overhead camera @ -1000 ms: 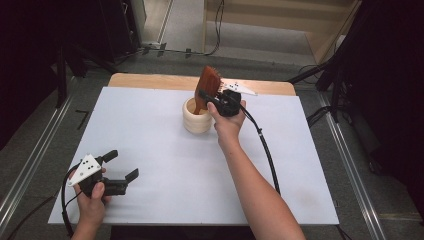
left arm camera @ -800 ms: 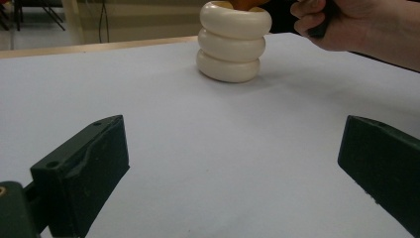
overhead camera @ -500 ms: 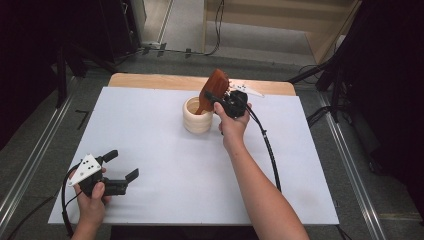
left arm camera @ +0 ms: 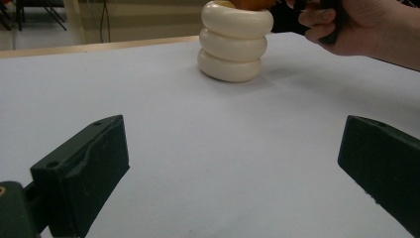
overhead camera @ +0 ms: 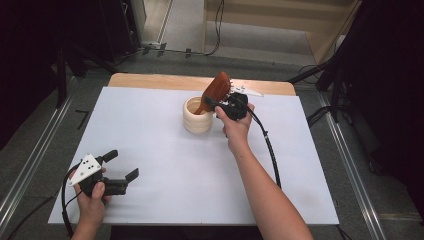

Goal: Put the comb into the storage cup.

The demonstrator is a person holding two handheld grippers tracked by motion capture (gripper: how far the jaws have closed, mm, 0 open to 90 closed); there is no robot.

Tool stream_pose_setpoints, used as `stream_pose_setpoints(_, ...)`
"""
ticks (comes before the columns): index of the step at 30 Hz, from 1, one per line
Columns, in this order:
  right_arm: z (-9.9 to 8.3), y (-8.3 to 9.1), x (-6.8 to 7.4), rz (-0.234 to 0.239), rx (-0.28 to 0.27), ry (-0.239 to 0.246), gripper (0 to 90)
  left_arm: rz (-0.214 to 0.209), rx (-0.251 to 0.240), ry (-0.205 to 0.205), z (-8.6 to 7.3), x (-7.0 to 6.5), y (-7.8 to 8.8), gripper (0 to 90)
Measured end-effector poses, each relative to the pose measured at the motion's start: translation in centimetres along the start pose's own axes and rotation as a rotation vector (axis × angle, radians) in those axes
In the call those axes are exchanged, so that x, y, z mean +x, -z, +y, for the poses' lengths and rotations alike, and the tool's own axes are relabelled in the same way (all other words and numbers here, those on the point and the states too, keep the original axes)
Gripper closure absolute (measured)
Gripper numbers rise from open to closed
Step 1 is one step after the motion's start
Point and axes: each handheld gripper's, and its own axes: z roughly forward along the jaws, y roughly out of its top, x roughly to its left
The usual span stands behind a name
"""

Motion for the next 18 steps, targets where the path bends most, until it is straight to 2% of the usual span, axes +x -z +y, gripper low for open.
stream_pose_setpoints(2,-0.1,0.0,0.1,0.004,0.011,0.014,24.4,0.000,0.000,0.000,0.0,0.0,0.0,0.0)
stream_pose_setpoints(6,-0.2,0.0,0.4,-0.005,0.035,0.051,9.7,0.000,-0.001,0.000,0.0,0.0,0.0,0.0)
stream_pose_setpoints(9,-0.2,0.1,0.6,-0.026,0.041,0.070,5.5,0.000,-0.001,0.000,0.0,0.0,0.0,0.0)
stream_pose_setpoints(10,-0.2,0.2,0.6,-0.021,0.041,0.072,0.0,0.000,-0.001,0.000,0.0,0.0,0.0,0.0)
stream_pose_setpoints(12,-0.2,0.5,0.5,0.001,0.036,0.072,0.0,0.001,-0.001,0.000,0.0,0.0,0.0,0.0)
stream_pose_setpoints(14,-0.1,0.8,0.5,-0.012,0.032,0.078,0.0,0.000,-0.001,-0.002,0.0,0.0,0.0,0.0)
stream_pose_setpoints(18,0.0,1.6,0.4,-0.007,0.023,0.086,0.0,0.000,-0.001,-0.003,0.0,-0.1,0.0,0.0)
